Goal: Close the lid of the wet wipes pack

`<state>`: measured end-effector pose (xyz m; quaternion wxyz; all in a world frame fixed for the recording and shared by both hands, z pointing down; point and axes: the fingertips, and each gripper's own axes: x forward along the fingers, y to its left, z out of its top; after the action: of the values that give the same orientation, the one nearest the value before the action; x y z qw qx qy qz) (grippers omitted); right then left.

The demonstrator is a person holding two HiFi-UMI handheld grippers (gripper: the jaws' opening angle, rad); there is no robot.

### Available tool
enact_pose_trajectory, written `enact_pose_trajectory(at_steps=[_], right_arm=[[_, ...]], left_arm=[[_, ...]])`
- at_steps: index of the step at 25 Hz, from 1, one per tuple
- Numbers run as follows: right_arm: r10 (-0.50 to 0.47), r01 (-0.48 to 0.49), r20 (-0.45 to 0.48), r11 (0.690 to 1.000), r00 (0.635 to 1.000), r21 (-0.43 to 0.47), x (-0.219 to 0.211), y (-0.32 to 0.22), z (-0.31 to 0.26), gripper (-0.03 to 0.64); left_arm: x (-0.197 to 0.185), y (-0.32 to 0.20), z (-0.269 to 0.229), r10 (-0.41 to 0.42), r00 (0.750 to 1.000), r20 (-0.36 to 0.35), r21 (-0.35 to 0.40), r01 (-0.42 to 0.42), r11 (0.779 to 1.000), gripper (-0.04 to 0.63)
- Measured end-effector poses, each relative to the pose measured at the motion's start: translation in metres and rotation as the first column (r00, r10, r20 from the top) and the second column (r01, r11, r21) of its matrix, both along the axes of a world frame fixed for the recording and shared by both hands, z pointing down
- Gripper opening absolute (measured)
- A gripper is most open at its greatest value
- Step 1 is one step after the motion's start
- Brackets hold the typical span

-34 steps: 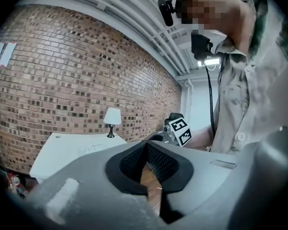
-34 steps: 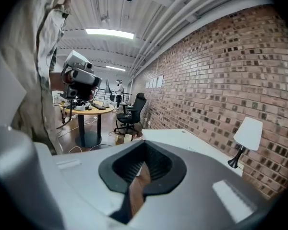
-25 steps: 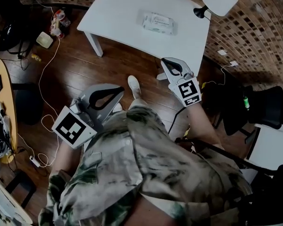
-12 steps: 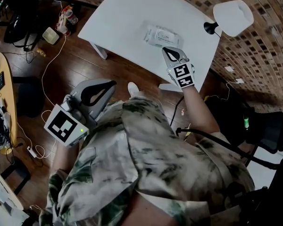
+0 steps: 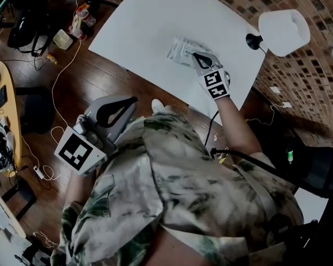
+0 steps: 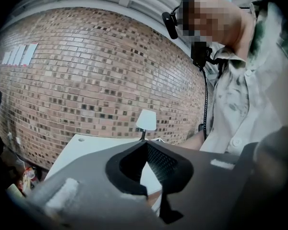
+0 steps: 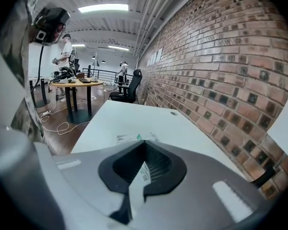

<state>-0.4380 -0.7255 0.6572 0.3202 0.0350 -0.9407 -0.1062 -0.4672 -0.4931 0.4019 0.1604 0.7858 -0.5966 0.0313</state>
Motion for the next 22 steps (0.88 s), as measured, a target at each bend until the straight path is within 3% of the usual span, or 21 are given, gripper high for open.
enact_pose_trajectory(at_steps=[22], right_arm=[[-0.107,0.101,-0.126,0.993,0.986,-0.053,-0.018,-0.022,0.034,0.006]], left_arm=[[-0.023,-0.040,0.014,-0.061,0.998,-0.010,-0.061,0.060,0.996,0.000]])
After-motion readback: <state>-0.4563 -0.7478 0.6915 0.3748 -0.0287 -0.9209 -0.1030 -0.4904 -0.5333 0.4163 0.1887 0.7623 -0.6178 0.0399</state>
